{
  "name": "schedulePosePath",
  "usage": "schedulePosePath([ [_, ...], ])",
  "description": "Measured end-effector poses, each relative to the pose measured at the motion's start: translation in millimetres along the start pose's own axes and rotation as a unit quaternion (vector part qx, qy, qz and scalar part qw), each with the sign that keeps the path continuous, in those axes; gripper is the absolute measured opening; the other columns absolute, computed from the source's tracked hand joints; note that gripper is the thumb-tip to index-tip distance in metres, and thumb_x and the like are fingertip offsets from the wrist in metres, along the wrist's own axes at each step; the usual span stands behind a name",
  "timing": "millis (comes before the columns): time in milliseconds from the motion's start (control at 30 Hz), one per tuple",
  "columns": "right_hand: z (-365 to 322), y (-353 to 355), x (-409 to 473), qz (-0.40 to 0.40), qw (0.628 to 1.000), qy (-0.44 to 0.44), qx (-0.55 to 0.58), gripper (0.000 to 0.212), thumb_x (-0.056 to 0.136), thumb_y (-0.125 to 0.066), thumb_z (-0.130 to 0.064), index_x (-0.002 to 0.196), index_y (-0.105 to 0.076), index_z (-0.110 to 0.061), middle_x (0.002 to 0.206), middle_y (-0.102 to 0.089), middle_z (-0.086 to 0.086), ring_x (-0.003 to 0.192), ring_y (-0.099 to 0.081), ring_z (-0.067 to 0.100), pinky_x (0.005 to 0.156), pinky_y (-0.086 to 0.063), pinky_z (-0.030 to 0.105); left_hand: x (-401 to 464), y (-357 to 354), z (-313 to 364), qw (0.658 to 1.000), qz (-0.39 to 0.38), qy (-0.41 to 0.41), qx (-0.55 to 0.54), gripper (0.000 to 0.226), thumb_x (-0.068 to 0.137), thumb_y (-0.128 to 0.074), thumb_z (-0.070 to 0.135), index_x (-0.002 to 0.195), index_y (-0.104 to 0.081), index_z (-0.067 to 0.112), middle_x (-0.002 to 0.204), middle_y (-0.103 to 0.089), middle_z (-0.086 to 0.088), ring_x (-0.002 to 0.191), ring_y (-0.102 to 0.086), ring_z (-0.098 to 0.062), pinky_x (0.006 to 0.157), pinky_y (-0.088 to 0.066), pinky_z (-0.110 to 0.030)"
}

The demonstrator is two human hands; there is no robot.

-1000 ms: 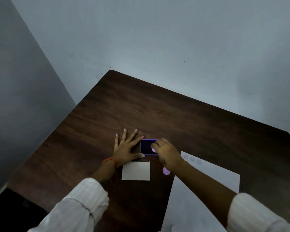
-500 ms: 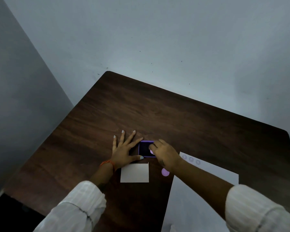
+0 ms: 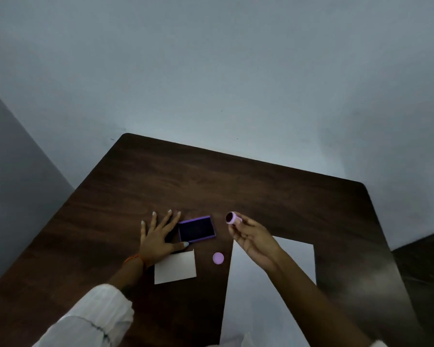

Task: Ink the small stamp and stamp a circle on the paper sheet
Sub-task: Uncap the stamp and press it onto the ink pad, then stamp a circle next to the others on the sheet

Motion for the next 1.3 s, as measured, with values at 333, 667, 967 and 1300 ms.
schedulePosePath([
  [333, 8, 38, -49, -0.040, 0.964, -0.005, 0.261, 0.067, 0.023, -0.094, 0.000, 0.086, -0.073, 0.005, 0.090, -0.074, 0.023, 0.077, -0.074, 0.028, 0.061, -0.063, 0.033, -4, 12, 56, 0.995, 0.086, -0.021, -0.043, 0.084, 0.067, -0.048, 0.077, 0.139, -0.024, 0.040, 0.155, -0.022, -0.002, 0.144, -0.006, -0.031, 0.114, 0.006, -0.058],
  [667, -25, 129, -33, 0.215, 0.973, 0.089, -0.005, 0.023, 0.081, -0.066, -0.009, 0.104, -0.064, -0.007, 0.102, -0.070, 0.015, 0.095, -0.067, 0.027, 0.081, -0.057, 0.034, 4, -44, 170, 0.978, -0.035, -0.189, 0.085, 0.074, 0.077, -0.055, 0.060, 0.140, -0.020, 0.041, 0.157, -0.014, 0.001, 0.145, 0.003, -0.023, 0.108, 0.019, -0.056],
  [967, -53, 120, -18, 0.280, 0.798, 0.274, -0.458, 0.009, 0.085, -0.063, -0.014, 0.086, -0.067, -0.006, 0.090, -0.070, 0.012, 0.079, -0.060, 0.015, 0.066, -0.038, 0.007, 15, -69, 151, 0.970, -0.068, -0.179, 0.151, 0.082, 0.072, -0.052, 0.068, 0.141, -0.019, 0.038, 0.158, -0.006, 0.002, 0.145, 0.004, -0.022, 0.107, 0.023, -0.052],
  [1300, -47, 101, -4, 0.235, 0.686, 0.260, -0.638, 0.010, 0.083, -0.064, -0.006, 0.093, -0.066, -0.004, 0.099, -0.069, 0.017, 0.084, -0.067, 0.028, 0.075, -0.052, 0.026, 15, -67, 150, 0.969, -0.046, -0.201, 0.139, 0.096, 0.056, -0.031, 0.079, 0.141, -0.023, 0.035, 0.158, -0.009, 0.002, 0.145, 0.001, -0.023, 0.106, 0.024, -0.045],
])
Point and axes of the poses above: each hand's wrist, its own x-axis towards the middle knuckle, its own y-axis out of the back of the hand, z = x × y, the point moved 10 cm from there along x, towards the middle knuckle
